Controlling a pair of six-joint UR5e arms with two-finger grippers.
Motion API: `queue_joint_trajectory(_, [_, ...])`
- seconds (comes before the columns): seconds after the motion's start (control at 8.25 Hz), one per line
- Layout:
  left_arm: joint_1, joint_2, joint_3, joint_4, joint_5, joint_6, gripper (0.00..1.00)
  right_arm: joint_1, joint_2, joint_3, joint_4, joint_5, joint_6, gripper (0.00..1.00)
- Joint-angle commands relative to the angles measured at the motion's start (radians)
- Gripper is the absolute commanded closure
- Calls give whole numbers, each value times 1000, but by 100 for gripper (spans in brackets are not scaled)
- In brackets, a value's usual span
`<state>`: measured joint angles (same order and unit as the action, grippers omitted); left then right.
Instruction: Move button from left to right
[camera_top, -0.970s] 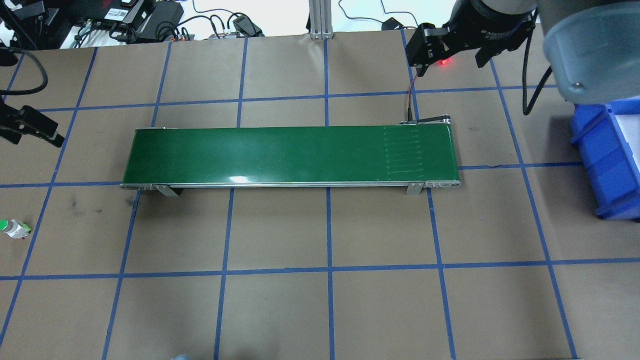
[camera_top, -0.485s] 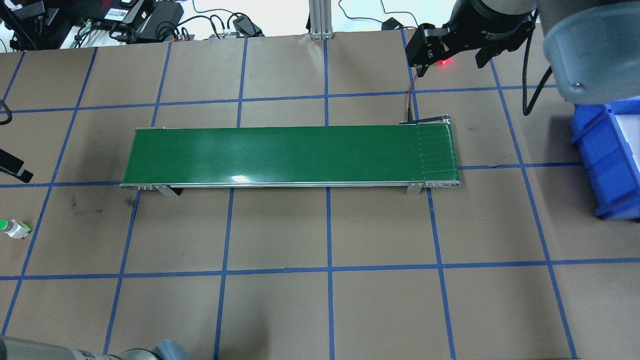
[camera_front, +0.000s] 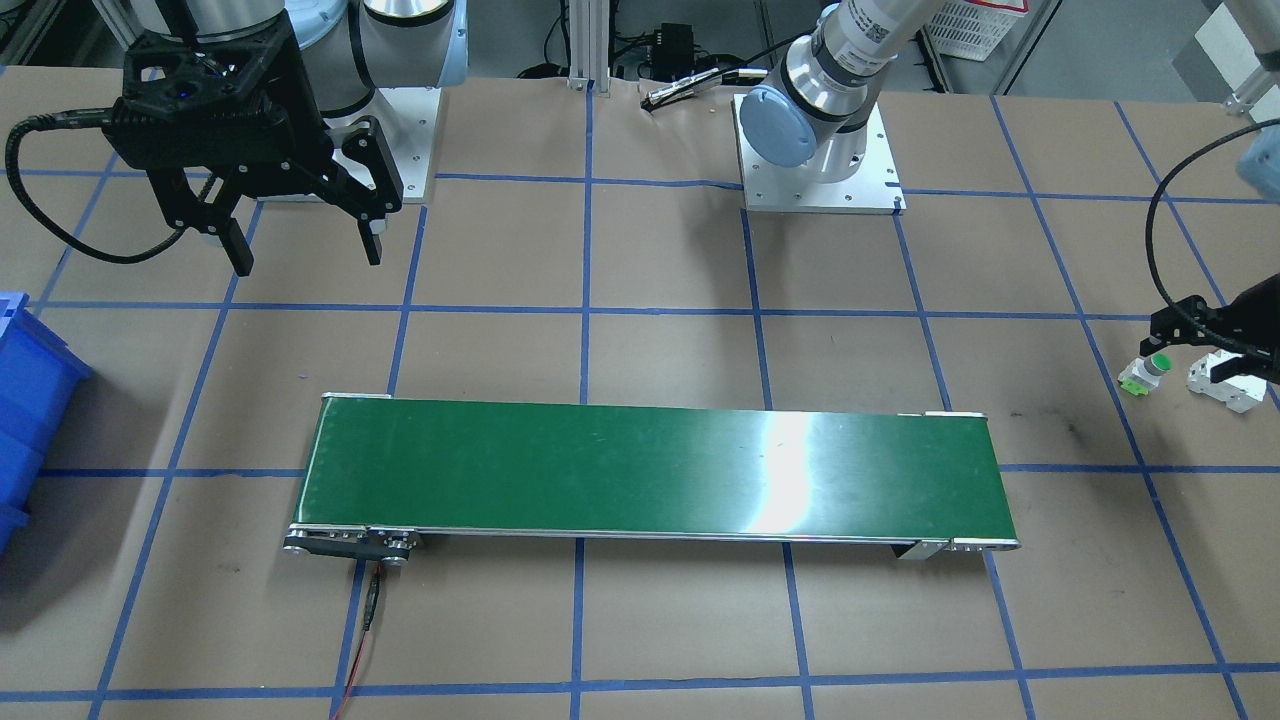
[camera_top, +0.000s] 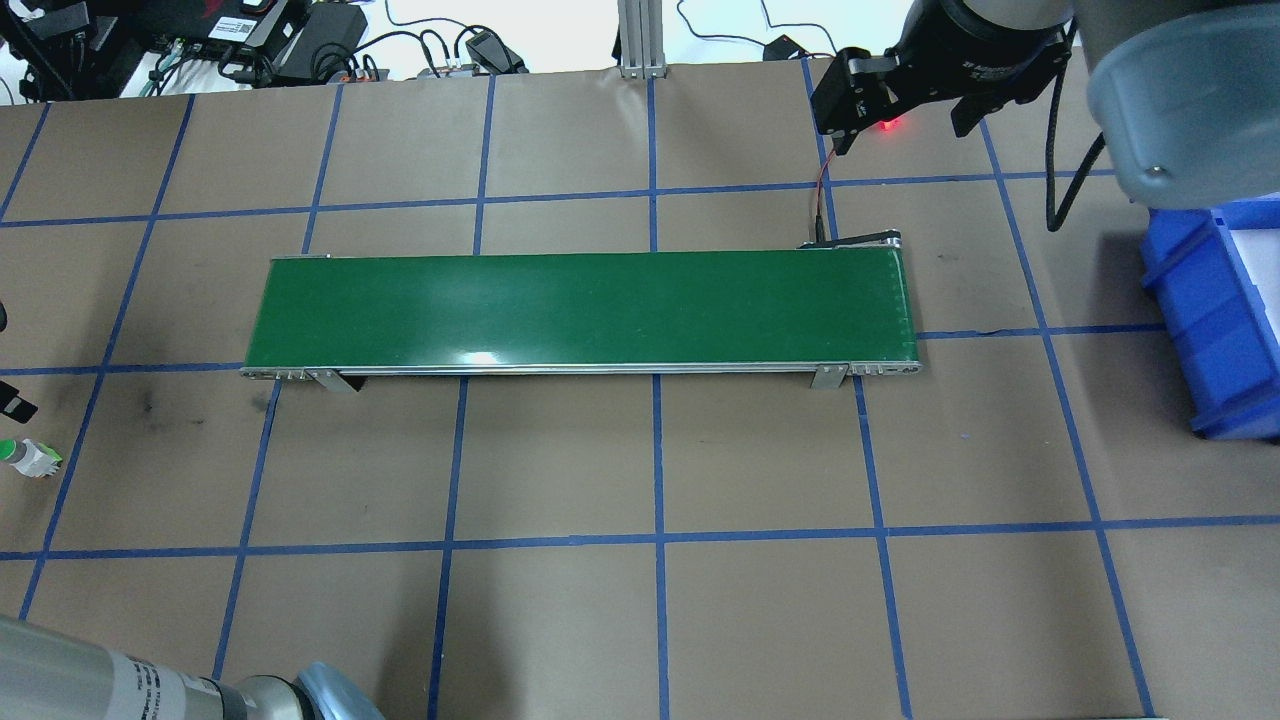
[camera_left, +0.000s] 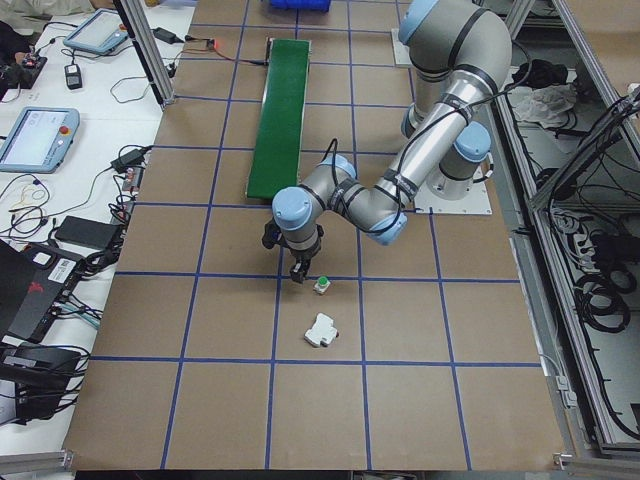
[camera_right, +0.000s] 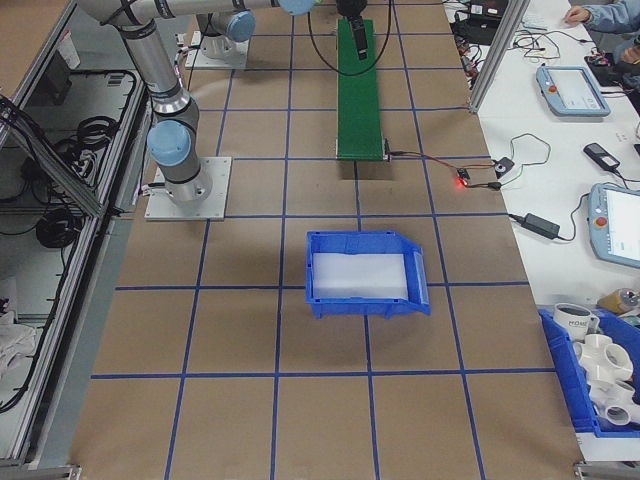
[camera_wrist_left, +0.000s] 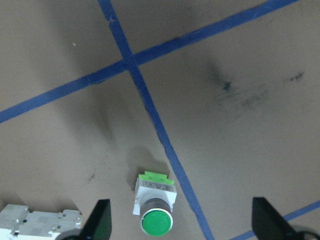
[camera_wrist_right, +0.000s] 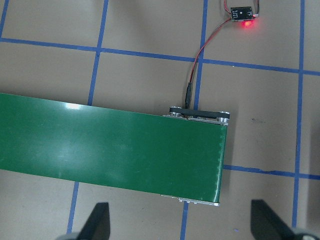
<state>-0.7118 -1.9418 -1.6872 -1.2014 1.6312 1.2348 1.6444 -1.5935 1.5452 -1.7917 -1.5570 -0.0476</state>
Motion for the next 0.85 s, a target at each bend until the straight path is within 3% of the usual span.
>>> queue_joint_trajectory(0.0, [20, -71, -2, 63, 51, 137, 0, 0, 0, 1, 2, 0, 0, 0])
queue_joint_trajectory(0.48, [22, -124, -5, 65, 56, 155, 0, 0, -3, 0, 2, 0, -2, 0])
queue_joint_trajectory(0.73, [23, -129, -14, 63, 84, 158, 0, 0, -3, 0, 3, 0, -2, 0])
